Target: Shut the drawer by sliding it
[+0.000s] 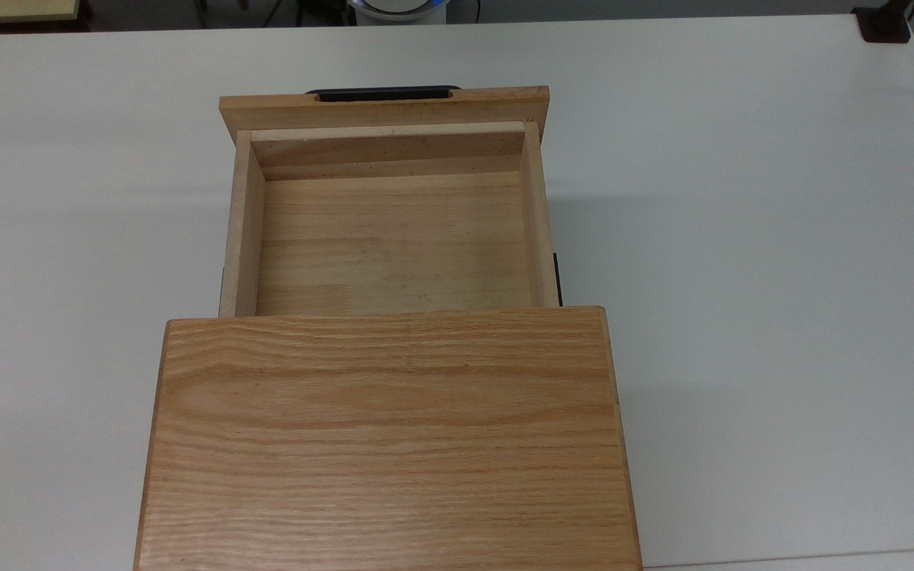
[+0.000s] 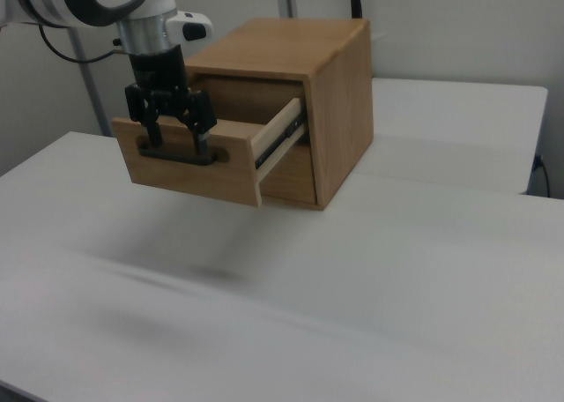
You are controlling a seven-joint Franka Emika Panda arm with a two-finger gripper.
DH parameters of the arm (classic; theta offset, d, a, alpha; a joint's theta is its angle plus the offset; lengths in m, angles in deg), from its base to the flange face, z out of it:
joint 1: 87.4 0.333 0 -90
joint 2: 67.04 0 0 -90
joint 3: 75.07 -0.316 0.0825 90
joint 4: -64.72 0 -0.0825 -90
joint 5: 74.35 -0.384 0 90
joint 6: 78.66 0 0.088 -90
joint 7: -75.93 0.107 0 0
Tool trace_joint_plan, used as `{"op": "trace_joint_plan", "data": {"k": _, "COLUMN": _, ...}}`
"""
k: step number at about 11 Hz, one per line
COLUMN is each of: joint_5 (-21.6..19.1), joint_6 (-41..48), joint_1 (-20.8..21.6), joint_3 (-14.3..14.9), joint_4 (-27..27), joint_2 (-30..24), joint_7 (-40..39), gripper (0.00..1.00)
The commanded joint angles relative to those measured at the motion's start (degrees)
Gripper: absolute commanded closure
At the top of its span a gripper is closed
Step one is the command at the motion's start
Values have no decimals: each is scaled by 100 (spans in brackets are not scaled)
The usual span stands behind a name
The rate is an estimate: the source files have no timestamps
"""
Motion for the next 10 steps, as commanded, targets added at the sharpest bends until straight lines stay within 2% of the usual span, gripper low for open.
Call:
{"op": "trace_joint_plan", "data": {"k": 1, "joint_5": 105, "joint_6": 151, "joint_1": 65, "joint_3": 72, "joint_4": -106, "joint_2": 21, "joint_7": -127, "gripper": 0}}
{"op": "trace_joint_plan", "data": {"k": 6, "joint_5": 105, "joint_6": 151, "joint_1": 65, "joint_3": 72, "joint_4": -62, "joint_2": 21, "joint_7": -127, "gripper": 0}}
{"op": "trace_joint_plan", "data": {"k": 7, "joint_5": 105, "joint_6": 151, "joint_1": 65, "joint_3": 72, "joint_4": -53, "joint_2": 21, "joint_7": -127, "gripper": 4}}
{"op": "trace_joint_plan", "data": {"k": 9, "joint_5": 105, "joint_6": 159, "joint_1": 74, "joint_3": 72, "joint_4": 25, "joint_2": 12, "joint_7": -336, "gripper": 41}}
{"op": "trace_joint_plan", "data": {"k": 10, "joint_5": 97, "joint_6": 151, "joint_1": 91, "joint_3": 63, "joint_4": 78, "joint_2": 12, "joint_7": -547, "gripper": 52}}
